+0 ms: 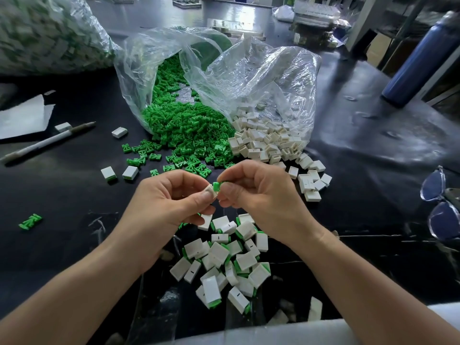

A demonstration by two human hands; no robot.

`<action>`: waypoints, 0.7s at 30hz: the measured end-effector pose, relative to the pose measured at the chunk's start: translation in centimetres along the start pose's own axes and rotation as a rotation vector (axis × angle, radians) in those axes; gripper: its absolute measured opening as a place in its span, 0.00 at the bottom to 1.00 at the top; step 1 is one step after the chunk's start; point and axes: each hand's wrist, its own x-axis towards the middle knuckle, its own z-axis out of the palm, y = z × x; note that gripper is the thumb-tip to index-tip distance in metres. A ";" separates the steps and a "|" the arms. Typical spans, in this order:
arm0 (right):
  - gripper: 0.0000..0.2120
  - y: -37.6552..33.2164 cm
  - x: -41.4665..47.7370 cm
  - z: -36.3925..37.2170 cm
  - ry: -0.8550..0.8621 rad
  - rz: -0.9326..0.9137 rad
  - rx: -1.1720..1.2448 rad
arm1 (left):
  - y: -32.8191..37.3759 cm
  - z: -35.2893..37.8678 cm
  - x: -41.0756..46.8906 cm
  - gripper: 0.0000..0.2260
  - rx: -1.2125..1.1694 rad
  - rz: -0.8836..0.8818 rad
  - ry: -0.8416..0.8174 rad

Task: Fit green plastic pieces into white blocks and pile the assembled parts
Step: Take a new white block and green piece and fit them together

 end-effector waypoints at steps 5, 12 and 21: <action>0.13 0.1 -0.1 0.2 -0.053 -0.003 -0.056 | 0.0 0.1 -0.2 0.09 0.061 0.038 -0.004; 0.10 0.4 -0.1 0.0 -0.072 0.039 -0.094 | 0.2 0.1 -0.2 0.05 0.072 0.065 -0.011; 0.10 0.3 -0.1 0.1 -0.115 0.081 -0.164 | 0.1 0.0 -0.1 0.08 0.051 0.073 -0.002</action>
